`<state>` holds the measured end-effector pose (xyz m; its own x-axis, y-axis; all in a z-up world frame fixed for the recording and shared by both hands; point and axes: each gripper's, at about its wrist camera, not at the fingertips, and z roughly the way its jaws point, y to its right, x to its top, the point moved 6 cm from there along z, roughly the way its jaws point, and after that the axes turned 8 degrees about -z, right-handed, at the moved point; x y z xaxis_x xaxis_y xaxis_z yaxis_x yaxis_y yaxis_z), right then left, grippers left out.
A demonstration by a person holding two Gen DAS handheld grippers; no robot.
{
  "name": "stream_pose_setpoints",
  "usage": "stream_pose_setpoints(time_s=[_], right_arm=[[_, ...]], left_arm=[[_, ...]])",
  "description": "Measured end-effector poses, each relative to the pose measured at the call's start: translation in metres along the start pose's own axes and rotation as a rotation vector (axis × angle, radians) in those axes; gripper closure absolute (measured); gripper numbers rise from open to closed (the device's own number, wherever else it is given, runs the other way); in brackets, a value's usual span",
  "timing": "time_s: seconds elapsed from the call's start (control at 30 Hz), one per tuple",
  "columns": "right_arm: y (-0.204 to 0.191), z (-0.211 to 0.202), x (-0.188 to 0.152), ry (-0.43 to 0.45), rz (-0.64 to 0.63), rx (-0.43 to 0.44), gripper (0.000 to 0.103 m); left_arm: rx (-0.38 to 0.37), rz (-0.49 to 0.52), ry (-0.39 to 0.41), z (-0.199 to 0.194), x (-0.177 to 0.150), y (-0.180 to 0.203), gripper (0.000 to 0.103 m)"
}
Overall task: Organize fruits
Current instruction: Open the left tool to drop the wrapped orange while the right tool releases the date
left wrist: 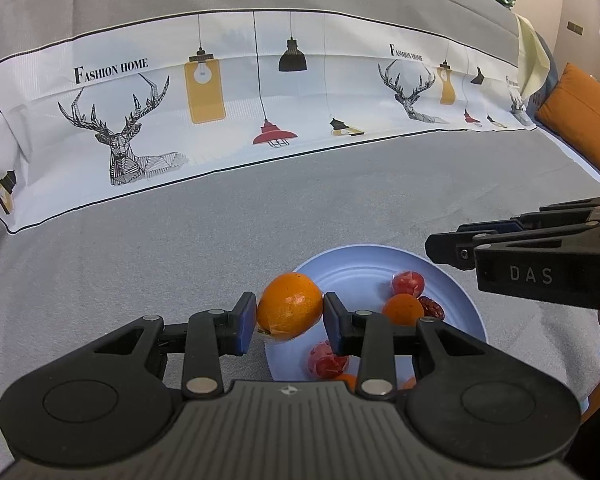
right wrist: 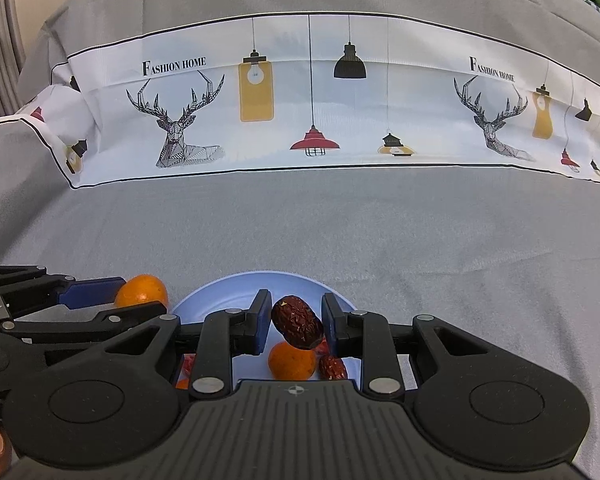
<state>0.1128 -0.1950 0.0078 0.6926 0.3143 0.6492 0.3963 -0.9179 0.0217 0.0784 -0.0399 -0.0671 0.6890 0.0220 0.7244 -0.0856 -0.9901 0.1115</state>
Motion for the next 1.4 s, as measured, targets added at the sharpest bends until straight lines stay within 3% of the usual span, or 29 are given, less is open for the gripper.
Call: stream_pose_setpoints(time_s=[1.17,1.3,1.4], right_arm=[[-0.005,0.008,-0.006,-0.045,-0.025,0.021,0.074],[-0.002,0.008,-0.006,-0.043,-0.006,0.010,0.074],[-0.001,0.009,-0.007,-0.049,0.006,0.010,0.072]], left_arm=[[-0.008,0.014,0.005,0.001,0.000,0.009,0.062],[-0.012,0.022,-0.001,0.003,0.000,0.011,0.052],[-0.010,0.019,0.003,0.002,0.000,0.011,0.052]])
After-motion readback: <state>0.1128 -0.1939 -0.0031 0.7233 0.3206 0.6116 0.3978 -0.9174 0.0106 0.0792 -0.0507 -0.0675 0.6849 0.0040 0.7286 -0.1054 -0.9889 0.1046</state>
